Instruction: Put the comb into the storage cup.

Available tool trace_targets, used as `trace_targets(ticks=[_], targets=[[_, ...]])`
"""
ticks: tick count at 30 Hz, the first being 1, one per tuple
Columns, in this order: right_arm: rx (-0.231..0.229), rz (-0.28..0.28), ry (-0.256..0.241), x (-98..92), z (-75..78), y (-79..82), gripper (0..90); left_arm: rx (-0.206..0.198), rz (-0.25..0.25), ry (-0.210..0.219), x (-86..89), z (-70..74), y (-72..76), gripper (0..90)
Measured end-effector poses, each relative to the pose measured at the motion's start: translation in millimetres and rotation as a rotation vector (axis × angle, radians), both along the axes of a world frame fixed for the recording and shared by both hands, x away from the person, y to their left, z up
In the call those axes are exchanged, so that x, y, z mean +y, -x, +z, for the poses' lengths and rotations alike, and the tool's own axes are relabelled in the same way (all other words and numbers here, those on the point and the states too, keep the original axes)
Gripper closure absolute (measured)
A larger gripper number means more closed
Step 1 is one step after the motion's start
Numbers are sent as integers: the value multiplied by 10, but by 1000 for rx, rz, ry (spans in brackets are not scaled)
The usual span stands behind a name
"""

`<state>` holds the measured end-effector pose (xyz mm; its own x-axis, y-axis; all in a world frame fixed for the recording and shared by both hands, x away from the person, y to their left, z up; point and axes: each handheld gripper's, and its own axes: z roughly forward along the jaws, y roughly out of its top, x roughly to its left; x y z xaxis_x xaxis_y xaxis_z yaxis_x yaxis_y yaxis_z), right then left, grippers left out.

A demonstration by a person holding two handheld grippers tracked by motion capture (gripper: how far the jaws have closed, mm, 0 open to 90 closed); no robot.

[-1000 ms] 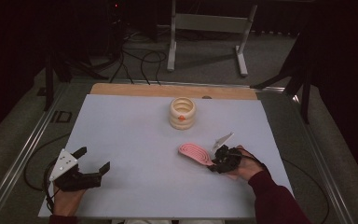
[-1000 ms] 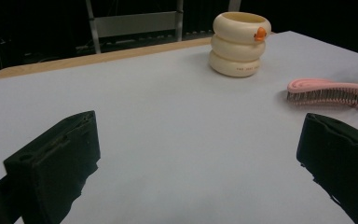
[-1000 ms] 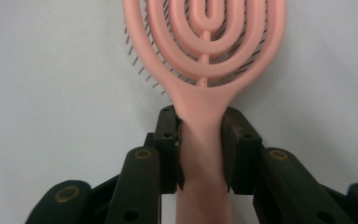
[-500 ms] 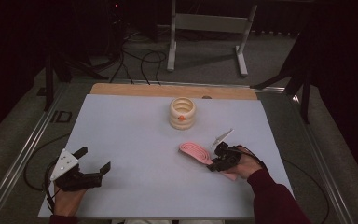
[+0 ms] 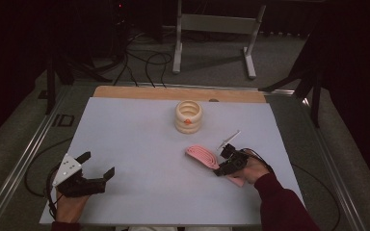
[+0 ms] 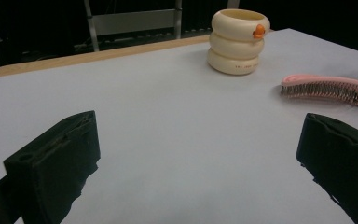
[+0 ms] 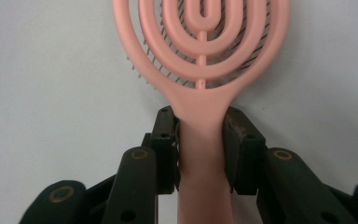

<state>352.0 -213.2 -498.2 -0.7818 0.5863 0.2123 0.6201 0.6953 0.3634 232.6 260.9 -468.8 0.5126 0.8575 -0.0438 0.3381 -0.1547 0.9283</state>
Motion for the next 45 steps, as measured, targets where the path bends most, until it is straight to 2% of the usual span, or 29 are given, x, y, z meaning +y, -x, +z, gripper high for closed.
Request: trace_targets(ticks=[6,13,21,27,37,41,43,45], targets=[[21,-26,2,13,4,-9,671,2,-1,-3,-4,-1,-1,0],[-30,-7,43,57,18,37,702,5,-2,-4,-12,-3,-5,0],[-72,-16,24,31,13,99,706,12,-11,-2,-42,1,-16,0],[-129,-22,-12,17,27,177,711,20,-39,1,-147,9,-35,0],[-141,-56,-115,-41,84,237,717,50,-139,-41,-522,-15,-125,0],[-151,-66,-169,-77,91,253,719,56,-170,-41,-632,-21,-156,0],[-150,-74,-178,-75,94,262,719,57,-176,-40,-660,-19,-166,0],[-176,-64,-214,-72,110,282,720,55,-195,-42,-736,-7,-193,0]])
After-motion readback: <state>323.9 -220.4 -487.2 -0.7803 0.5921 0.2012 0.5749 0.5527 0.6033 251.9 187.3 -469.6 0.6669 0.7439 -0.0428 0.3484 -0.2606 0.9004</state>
